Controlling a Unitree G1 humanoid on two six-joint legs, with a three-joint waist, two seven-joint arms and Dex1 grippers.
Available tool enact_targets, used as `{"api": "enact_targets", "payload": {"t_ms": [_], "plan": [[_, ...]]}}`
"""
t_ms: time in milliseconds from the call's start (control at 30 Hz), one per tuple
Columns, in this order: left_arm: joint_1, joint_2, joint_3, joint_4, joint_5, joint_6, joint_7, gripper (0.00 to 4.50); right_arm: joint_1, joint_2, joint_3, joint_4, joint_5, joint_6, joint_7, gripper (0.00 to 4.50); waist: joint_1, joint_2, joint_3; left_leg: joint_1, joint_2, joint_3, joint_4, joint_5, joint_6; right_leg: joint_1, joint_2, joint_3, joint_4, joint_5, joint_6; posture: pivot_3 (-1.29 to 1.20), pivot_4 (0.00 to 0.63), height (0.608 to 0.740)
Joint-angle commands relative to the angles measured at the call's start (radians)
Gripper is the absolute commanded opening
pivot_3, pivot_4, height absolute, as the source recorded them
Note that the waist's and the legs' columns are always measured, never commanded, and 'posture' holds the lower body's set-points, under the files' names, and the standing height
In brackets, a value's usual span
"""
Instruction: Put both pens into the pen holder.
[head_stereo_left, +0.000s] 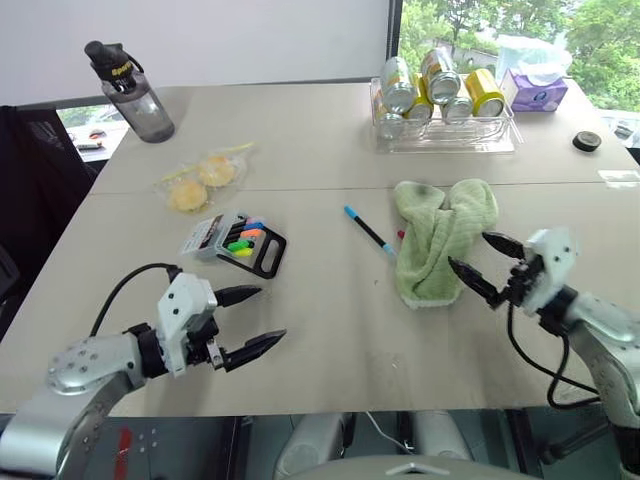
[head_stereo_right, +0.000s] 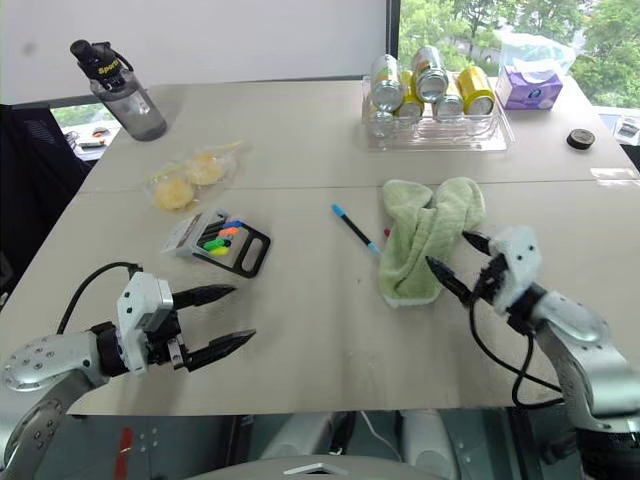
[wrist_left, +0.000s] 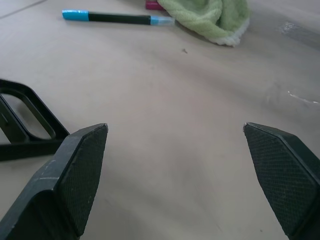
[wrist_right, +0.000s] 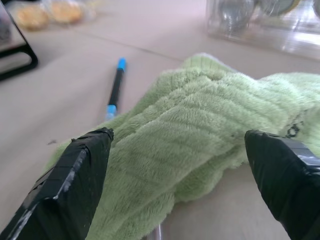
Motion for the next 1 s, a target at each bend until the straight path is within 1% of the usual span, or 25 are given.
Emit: {"api": "enact_targets", "payload": {"t_ms": [33,67,133,233,300,333,367,400,433,467,500,567,600,667,733,833,900,1000], "plan": [[-0.057,0.051,0.06,-0.053,-0.062,0.051,-0.017,4.46,-0.127,0.082,0.008,-0.016,0.057,0.17,-0.109,4.5,-0.002,0.0,0.0,-0.001,0.0,0.0,0.0,0.0,0.0,-0.001,0.0,0.0,0.0,0.0,0.0,0.0,0.15,0.74],[-0.072,0.064,0.063,-0.06,-0.072,0.067,-0.018,4.46,-0.153,0.093,0.019,-0.014,0.053,0.203,-0.123,4.5,-0.004,0.0,0.0,-0.001,0.001,0.0,0.0,0.0,-0.001,-0.001,0.001,0.0,0.0,0.0,-0.001,0.0,0.15,0.74],[-0.105,0.096,0.073,-0.075,-0.104,0.119,-0.012,4.46,-0.184,0.079,0.072,-0.004,-0.006,0.247,-0.142,4.5,-0.007,0.0,0.0,-0.001,0.001,0.0,-0.001,0.0,-0.001,-0.002,0.001,0.0,0.0,0.0,-0.001,0.0,0.15,0.74],[-0.147,0.128,0.078,-0.094,-0.133,0.173,-0.002,4.46,-0.196,0.086,0.081,0.017,-0.033,0.276,-0.172,4.5,-0.008,0.0,0.0,-0.002,0.001,-0.001,-0.001,0.0,-0.001,-0.002,0.001,-0.001,-0.001,0.0,-0.001,0.0,0.15,0.74],[-0.175,0.132,0.076,-0.097,-0.142,0.192,0.014,4.5,-0.195,0.086,0.083,0.024,-0.054,0.254,-0.173,3.99,-0.012,0.0,0.0,-0.002,0.001,0.0,-0.001,-0.001,-0.001,-0.002,0.001,0.0,-0.002,0.0,-0.001,0.0,0.15,0.74],[-0.185,0.134,0.074,-0.101,-0.142,0.201,0.018,4.5,-0.194,0.085,0.083,0.026,-0.062,0.244,-0.169,3.68,-0.016,0.0,0.0,-0.002,0.001,0.0,-0.001,-0.001,-0.001,-0.002,0.001,0.0,-0.001,0.0,-0.001,0.0,0.15,0.74],[-0.198,0.133,0.069,-0.107,-0.146,0.212,0.027,4.5,-0.194,0.082,0.084,0.026,-0.071,0.238,-0.167,3.27,-0.02,0.0,0.0,-0.002,0.001,-0.001,-0.001,-0.001,-0.001,-0.002,0.001,-0.001,-0.001,0.0,-0.001,0.0,0.15,0.74],[-0.209,0.132,0.063,-0.113,-0.148,0.221,0.034,4.5,-0.194,0.083,0.083,0.027,-0.077,0.234,-0.167,2.75,-0.023,0.0,0.0,-0.002,0.001,0.0,-0.001,-0.001,-0.001,-0.002,0.001,0.0,-0.001,0.0,-0.001,0.0,0.15,0.74],[-0.217,0.131,0.06,-0.117,-0.149,0.229,0.039,4.5,-0.193,0.084,0.082,0.026,-0.082,0.233,-0.165,2.33,-0.025,0.0,0.0,-0.002,0.001,0.0,-0.001,-0.001,-0.001,-0.002,0.001,0.0,0.0,0.0,-0.001,0.0,0.15,0.74],[-0.224,0.129,0.057,-0.121,-0.151,0.236,0.044,4.5,-0.193,0.085,0.081,0.026,-0.087,0.232,-0.166,1.75,-0.028,0.0,0.0,-0.002,0.001,0.0,-0.001,-0.001,-0.001,-0.002,0.001,0.0,0.0,0.0,-0.001,0.0,0.15,0.74],[-0.237,0.128,0.049,-0.125,-0.152,0.244,0.05,4.5,-0.191,0.084,0.082,0.028,-0.094,0.224,-0.162,1.31,-0.03,0.0,0.0,-0.001,0.001,0.0,-0.001,-0.001,-0.001,-0.002,0.001,0.0,0.0,0.0,-0.001,0.0,0.15,0.74],[-0.263,0.127,0.036,-0.128,-0.154,0.256,0.06,4.5,-0.186,0.091,0.077,0.029,-0.096,0.206,-0.155,0.28,-0.03,0.0,0.0,-0.001,0.001,0.0,-0.001,-0.001,-0.001,-0.002,0.001,0.0,0.0,0.0,-0.001,0.0,0.15,0.74],[-0.278,0.128,0.03,-0.127,-0.155,0.26,0.063,4.5,-0.184,0.099,0.07,0.027,-0.09,0.195,-0.15,0.02,-0.029,0.0,0.0,-0.001,0.001,0.0,-0.001,-0.001,-0.001,-0.002,0.001,0.0,0.0,0.0,-0.001,0.0,0.15,0.74],[-0.297,0.128,0.023,-0.125,-0.154,0.268,0.065,4.5,-0.185,0.112,0.059,0.023,-0.079,0.184,-0.141,0.02,-0.028,0.0,0.0,-0.001,0.001,0.0,-0.001,-0.001,-0.001,-0.002,0.001,0.0,0.0,0.0,-0.001,0.0,0.15,0.74],[-0.329,0.125,0.013,-0.125,-0.161,0.277,0.07,4.5,-0.202,0.14,0.013,0.002,-0.013,0.196,-0.121,0.02,-0.028,0.0,0.0,-0.002,0.001,0.0,-0.001,-0.001,-0.001,-0.002,0.001,0.0,0.0,0.0,-0.001,0.0,0.15,0.74],[-0.381,0.117,-0.003,-0.121,-0.179,0.293,0.085,4.5,-0.23,0.149,-0.049,-0.024,0.076,0.211,-0.08,0.02,-0.027,0.0,0.0,-0.002,0.001,0.0,-0.001,-0.001,-0.001,-0.003,0.001,0.0,0.0,0.0,-0.001,0.0,0.15,0.74],[-0.436,0.105,-0.015,-0.116,-0.202,0.308,0.1,4.5,-0.241,0.123,-0.128,-0.037,0.187,0.228,-0.013,0.02,-0.027,0.0,0.0,-0.002,0.001,0.0,-0.001,-0.001,-0.001,-0.003,0.001,0.0,0.0,0.001,-0.001,0.0,0.15,0.74],[-0.502,0.088,-0.026,-0.105,-0.236,0.329,0.118,4.5,-0.262,0.044,-0.259,-0.011,0.351,0.3,0.067,0.02,-0.02,0.0,0.0,-0.003,0.001,-0.001,0.0,-0.001,-0.001,-0.003,0.001,-0.001,0.0,0.001,-0.001,0.0,0.15,0.74]]}}
